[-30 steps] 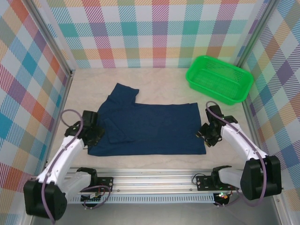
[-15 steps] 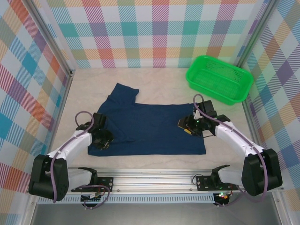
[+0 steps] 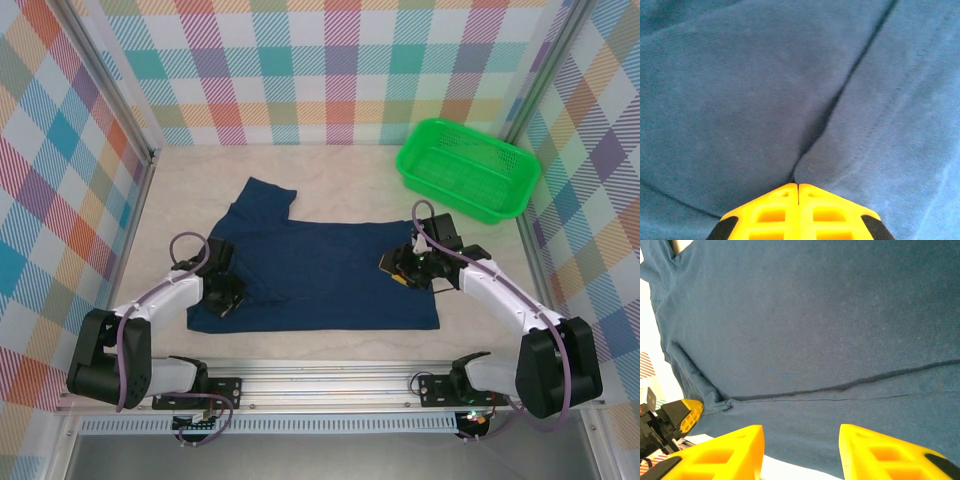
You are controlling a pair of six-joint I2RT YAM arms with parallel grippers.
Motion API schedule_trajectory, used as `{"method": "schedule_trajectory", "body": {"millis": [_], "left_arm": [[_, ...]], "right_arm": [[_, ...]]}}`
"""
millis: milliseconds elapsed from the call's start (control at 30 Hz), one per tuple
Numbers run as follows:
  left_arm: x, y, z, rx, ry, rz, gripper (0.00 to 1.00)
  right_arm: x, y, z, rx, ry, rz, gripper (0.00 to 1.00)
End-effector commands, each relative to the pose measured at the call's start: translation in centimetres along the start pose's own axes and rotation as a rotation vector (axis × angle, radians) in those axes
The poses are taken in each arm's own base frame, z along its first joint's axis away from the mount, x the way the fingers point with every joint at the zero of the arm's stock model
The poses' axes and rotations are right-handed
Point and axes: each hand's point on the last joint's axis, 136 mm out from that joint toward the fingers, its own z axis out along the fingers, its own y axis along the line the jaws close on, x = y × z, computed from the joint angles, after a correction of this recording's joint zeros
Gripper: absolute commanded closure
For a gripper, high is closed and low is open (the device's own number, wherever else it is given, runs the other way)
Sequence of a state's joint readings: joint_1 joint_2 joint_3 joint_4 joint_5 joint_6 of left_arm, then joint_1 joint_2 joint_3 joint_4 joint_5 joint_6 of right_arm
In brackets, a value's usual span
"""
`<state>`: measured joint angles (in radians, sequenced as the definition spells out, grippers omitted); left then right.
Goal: Fold and stack the t-shirts
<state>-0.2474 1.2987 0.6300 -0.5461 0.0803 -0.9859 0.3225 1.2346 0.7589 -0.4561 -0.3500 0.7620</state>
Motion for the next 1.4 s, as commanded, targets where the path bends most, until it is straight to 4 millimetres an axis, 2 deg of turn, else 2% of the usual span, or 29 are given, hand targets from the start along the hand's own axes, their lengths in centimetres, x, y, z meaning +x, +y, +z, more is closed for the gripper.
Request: {"method": "schedule_trajectory", "body": {"millis": [0,133,333,600,833,1100,1233,1267,1367], "left_arm": [[-0.6,-2.2,-1.5,0.024,-0.05,0.059,1.0],[-0.9,-3.8,-2.6,0.016,-0.076,0.113,1.0],[-1.0,-7.1,-2.5,0.013,-0.081,0.216,1.0],[-0.7,-11.5,-1.5,-0.041,-0.077,0.411,1.0],[0.0,-13.8,0.0,-0.124,-0.064,0.596,1.0],[0.5,-17.0,1.2,-0.13,-0.088,0.753,1.0],[1.1,-17.5,2.0,-0.167,-0.08,0.806,1.0],[0.9,-17.5,2.0,-0.186,-0.088,0.811,0.96],[0.2,-17.4,1.1,-0.22,-0.134,0.8,0.51]], "right_arm": [[0.4,0.3,-0.1,-0.015,0.008,-0.006,0.57],[0.4,0.2,-0.1,-0.01,0.004,-0.005,0.58],[-0.1,0.7,-0.2,-0.011,-0.003,-0.014,0.58],[-0.3,0.8,-0.3,-0.003,-0.002,-0.011,0.59],[0.1,0.4,-0.4,0.005,0.001,-0.002,0.59],[0.4,0.0,-0.3,0.015,0.013,0.008,0.59],[0.7,-0.2,0.0,0.018,0.026,0.016,0.59],[0.6,-0.2,0.0,0.021,0.028,0.018,0.57],[0.7,-0.6,0.1,0.04,0.035,0.023,0.53]]}}
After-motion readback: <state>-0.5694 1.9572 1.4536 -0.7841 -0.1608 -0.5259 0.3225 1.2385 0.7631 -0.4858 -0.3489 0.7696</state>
